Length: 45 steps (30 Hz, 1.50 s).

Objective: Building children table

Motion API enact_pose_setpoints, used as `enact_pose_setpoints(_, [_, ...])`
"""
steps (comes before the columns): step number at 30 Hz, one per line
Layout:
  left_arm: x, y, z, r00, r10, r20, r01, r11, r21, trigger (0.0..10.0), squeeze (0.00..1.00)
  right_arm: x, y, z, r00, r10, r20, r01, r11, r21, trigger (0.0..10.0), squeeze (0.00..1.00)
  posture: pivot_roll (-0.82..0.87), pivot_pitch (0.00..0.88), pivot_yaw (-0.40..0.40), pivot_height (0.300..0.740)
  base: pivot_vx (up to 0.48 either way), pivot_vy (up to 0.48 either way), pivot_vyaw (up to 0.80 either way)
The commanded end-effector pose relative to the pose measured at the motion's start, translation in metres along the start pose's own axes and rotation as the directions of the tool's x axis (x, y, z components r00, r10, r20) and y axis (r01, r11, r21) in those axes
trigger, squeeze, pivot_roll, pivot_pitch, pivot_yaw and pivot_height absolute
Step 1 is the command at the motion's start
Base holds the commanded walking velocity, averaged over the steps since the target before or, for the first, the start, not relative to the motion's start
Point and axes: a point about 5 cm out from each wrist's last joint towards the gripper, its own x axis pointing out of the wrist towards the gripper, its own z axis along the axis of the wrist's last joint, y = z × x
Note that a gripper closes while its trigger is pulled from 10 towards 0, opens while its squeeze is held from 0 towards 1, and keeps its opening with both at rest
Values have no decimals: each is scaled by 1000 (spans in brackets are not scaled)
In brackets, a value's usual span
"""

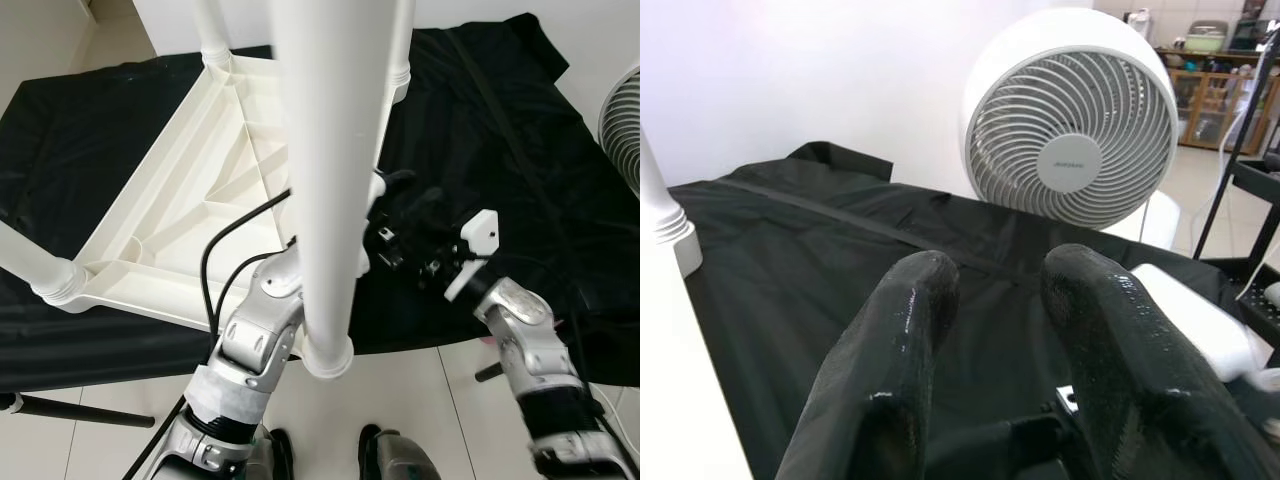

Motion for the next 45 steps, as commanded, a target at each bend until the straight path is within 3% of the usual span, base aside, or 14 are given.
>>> enact_pose_setpoints(1, [-5,7,-6,999,42,-26,-41,999,34,10000,0,2,10,0,997,83,-5,-83,997,10,10000,0,-79,137,78,740,0,0,0])
enact_pose_setpoints(5, [-21,29,-12,994,76,-84,-65,989,132,10000,0,7,27,12,963,269,-18,-268,963,21,10000,0,-60,130,69,740,0,0,0])
enact_pose_setpoints(12, [-36,42,-14,987,103,-126,-78,979,186,10000,0,7,38,21,901,432,-42,-431,902,31,10000,0,-40,129,63,740,0,0,0])
enact_pose_setpoints(15, [-52,53,-19,974,138,-179,-95,969,229,10000,0,1,45,26,823,564,-65,-560,826,71,10000,0,-38,135,62,740,0,0,0])
enact_pose_setpoints(17, [-52,53,-19,974,138,-179,-95,969,229,10000,0,1,45,26,823,564,-65,-560,826,71,10000,0,-38,135,62,740,0,0,0])
enact_pose_setpoints(21, [-69,64,-20,962,163,-218,-98,954,282,10000,0,-14,44,31,752,651,-100,-645,759,95,10000,0,-30,141,50,740,0,0,0])
enact_pose_setpoints(28, [-77,70,-20,956,181,-232,-106,948,301,10000,0,-28,38,35,704,697,-135,-686,717,122,10000,0,-31,141,48,740,0,0,0])
enact_pose_setpoints(30, [-82,73,-22,951,191,-245,-111,945,307,10000,0,-33,37,45,666,734,-136,-723,679,124,10000,0,-43,140,50,740,0,0,0])
enact_pose_setpoints(33, [-83,74,-24,948,190,-254,-106,944,311,10000,0,-30,39,48,664,738,-124,-728,675,118,10000,0,-43,140,50,740,0,0,0])
enact_pose_setpoints(39, [-83,75,-26,948,180,-263,-91,943,319,10000,0,-6,52,51,716,697,-40,-691,717,93,10000,0,-45,133,53,740,0,0,0])
enact_pose_setpoints(40, [-82,76,-25,949,179,-261,-89,943,321,10000,0,-5,56,50,707,707,-29,-702,706,94,10000,329,-43,129,57,740,0,0,0])
enact_pose_setpoints(42, [-82,76,-25,949,178,-260,-88,943,322,10000,0,-5,59,50,697,717,-22,-712,695,96,10000,329,-43,129,57,740,0,0,0])
enact_pose_setpoints(43, [-81,77,-25,950,177,-257,-88,943,322,10000,0,-4,61,49,694,720,-16,-714,690,116,10000,1000,-43,129,57,740,0,0,0])
enact_pose_setpoints(45, [-80,77,-24,951,174,-255,-86,943,322,10000,0,-3,62,50,697,717,-8,-712,693,114,10000,1000,-43,129,57,740,0,0,0])
